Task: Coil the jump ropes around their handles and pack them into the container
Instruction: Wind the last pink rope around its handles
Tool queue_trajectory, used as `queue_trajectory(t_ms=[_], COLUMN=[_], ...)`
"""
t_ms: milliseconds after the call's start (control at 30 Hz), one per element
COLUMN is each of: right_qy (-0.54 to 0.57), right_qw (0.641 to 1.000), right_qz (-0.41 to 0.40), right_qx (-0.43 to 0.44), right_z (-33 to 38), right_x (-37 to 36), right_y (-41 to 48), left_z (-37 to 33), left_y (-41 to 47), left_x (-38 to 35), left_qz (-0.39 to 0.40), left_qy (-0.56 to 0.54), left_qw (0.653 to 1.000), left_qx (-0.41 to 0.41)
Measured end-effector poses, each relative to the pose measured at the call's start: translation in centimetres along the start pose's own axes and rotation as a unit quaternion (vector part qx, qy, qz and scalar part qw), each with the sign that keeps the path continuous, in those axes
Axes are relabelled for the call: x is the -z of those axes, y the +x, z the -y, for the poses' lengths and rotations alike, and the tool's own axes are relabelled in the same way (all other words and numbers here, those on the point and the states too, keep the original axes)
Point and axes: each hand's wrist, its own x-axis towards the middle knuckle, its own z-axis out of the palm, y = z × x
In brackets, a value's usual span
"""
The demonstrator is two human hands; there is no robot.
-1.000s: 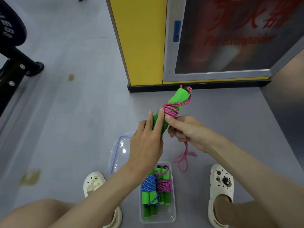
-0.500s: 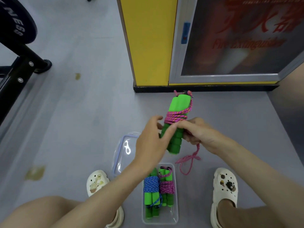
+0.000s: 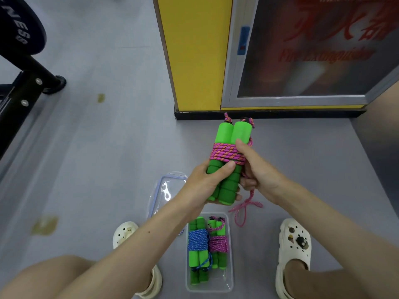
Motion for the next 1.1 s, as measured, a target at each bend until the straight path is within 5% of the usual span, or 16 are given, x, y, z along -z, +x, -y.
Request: queue_trajectory(t_ms=[300,600,867,1100], right_qy=[0.067,-0.086,-0.087,-0.228], right_qw=[0.997,0.995,0.993,0.958], right_qz=[0.045,0.018,0.037,-0.053], right_qx=[0.018,0.045,0.075,0.163], right_z=[0.3,0.7,1.0,0.2], right_x=[0.4,0.7,2.2,2.1], right_y=[-0.3,0.2,-0.3,0.2], left_z=[-0.1,-0.3,-1.8,-1.7], left_y=[-0.4,0.0,0.3,0.1], left_x=[-0.3,0.0,1.5,1.4], left_qz=[0.019,0.009,-0.027,-0.03], left_qy=[-0.084,-0.091,-0.067,-0.05], left_qw=[0.996,0.995,0.997,0.998], left_qx=[-0.027,-0.029,-0.027,-0.016])
